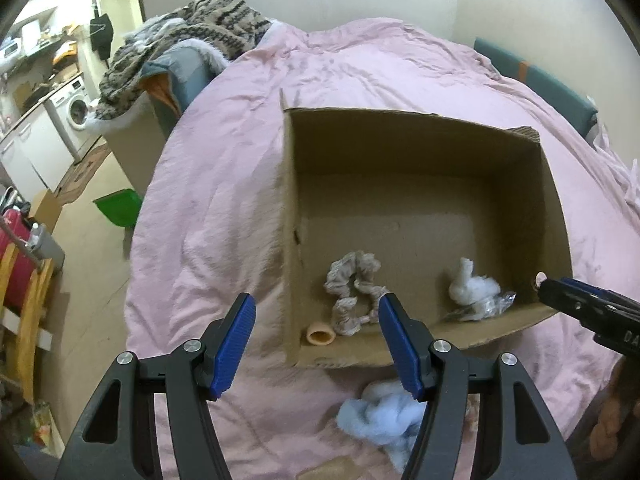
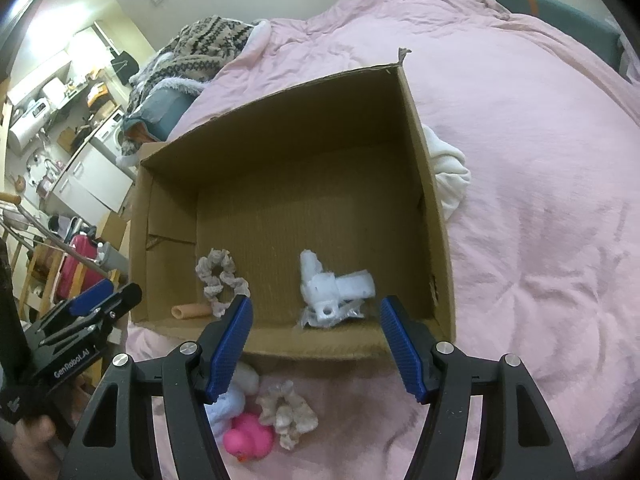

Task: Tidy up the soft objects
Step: 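Grasp the pink rubber duck with the right tool while the left tool grasps a beige item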

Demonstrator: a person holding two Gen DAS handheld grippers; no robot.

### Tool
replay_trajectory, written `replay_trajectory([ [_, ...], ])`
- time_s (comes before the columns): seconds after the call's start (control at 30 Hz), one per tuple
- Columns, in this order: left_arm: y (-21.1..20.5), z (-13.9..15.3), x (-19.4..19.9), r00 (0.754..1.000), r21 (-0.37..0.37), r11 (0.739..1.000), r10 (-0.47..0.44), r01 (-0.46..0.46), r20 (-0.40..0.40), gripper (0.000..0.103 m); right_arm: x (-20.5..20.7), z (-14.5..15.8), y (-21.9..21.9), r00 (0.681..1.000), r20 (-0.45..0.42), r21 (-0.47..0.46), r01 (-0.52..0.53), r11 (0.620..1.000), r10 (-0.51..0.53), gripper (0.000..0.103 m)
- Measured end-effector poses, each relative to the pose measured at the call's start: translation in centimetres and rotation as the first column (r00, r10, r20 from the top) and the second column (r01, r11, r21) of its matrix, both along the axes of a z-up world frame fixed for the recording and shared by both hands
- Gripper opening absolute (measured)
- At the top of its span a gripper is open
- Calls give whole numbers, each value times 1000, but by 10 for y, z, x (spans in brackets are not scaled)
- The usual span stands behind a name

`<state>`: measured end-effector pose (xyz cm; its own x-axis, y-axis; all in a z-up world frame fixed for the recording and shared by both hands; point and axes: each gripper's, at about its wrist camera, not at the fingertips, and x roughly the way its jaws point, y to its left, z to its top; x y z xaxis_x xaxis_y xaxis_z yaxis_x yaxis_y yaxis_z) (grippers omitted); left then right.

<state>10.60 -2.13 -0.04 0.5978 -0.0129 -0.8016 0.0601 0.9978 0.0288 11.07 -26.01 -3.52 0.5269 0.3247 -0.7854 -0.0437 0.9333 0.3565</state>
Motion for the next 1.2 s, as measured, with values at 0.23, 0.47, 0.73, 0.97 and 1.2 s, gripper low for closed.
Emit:
replay_trajectory([
  [0.23, 16, 4, -16, 999, -26, 998, 51, -51, -17, 61, -15, 6, -3, 1000, 10, -18, 4, 1000, -4, 70],
  [0.47, 27, 1, -31, 995, -8, 996, 84, -84, -48, 61, -31, 4, -2, 1000, -10, 2, 12, 1000, -12, 70],
  [0.73, 42, -17, -47, 982, -51, 992, 106, -115, -157, 61, -50, -1, 10, 999, -48, 28, -16, 999, 18, 70],
  [0.97, 53, -39, -49, 950, -143, 976, 120, -167, -290, 61, -56, -10, 18, 995, -98, 36, -31, 999, 34, 70],
  [1.2, 45, -76, -50, 892, -150, 977, 70, -152, -447, 40, -53, -19, 17, 990, -140, 30, -12, 999, 16, 70],
])
